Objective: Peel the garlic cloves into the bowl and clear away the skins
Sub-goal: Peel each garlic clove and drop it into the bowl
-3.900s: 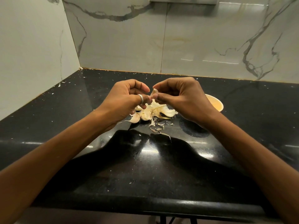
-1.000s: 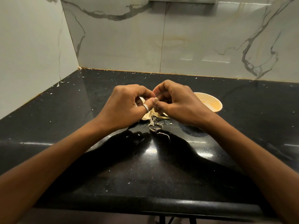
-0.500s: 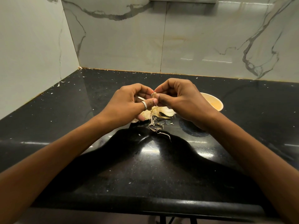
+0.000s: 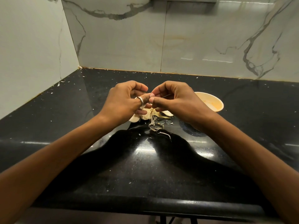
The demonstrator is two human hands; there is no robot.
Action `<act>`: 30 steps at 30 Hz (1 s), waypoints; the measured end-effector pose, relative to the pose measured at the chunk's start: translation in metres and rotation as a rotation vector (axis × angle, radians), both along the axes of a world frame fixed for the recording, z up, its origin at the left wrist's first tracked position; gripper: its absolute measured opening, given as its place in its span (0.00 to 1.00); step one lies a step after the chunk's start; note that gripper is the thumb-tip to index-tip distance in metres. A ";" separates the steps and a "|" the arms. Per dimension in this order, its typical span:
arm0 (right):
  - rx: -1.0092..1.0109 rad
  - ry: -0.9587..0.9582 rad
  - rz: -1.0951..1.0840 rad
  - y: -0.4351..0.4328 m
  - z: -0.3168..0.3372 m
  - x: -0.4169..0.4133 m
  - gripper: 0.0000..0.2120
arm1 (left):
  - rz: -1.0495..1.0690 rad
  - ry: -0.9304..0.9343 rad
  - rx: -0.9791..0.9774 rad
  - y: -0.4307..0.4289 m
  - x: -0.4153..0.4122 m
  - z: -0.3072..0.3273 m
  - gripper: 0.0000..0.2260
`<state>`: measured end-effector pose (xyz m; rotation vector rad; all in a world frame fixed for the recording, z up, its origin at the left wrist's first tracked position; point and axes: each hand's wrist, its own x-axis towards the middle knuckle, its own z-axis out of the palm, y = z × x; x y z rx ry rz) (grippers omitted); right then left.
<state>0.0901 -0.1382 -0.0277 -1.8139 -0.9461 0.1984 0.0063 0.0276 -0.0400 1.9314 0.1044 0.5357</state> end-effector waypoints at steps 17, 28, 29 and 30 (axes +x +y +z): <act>-0.059 -0.291 -0.145 0.013 -0.013 -0.017 0.16 | 0.022 -0.007 0.013 -0.004 -0.001 -0.001 0.08; -0.001 -0.161 -0.023 0.008 -0.014 -0.002 0.09 | -0.100 0.030 -0.189 -0.002 -0.006 0.008 0.09; 0.004 -0.135 -0.011 0.008 -0.014 -0.001 0.08 | -0.102 0.035 -0.195 -0.001 -0.006 0.008 0.09; 0.013 -0.099 0.001 0.007 -0.013 0.000 0.07 | -0.102 0.040 -0.208 0.000 -0.005 0.007 0.09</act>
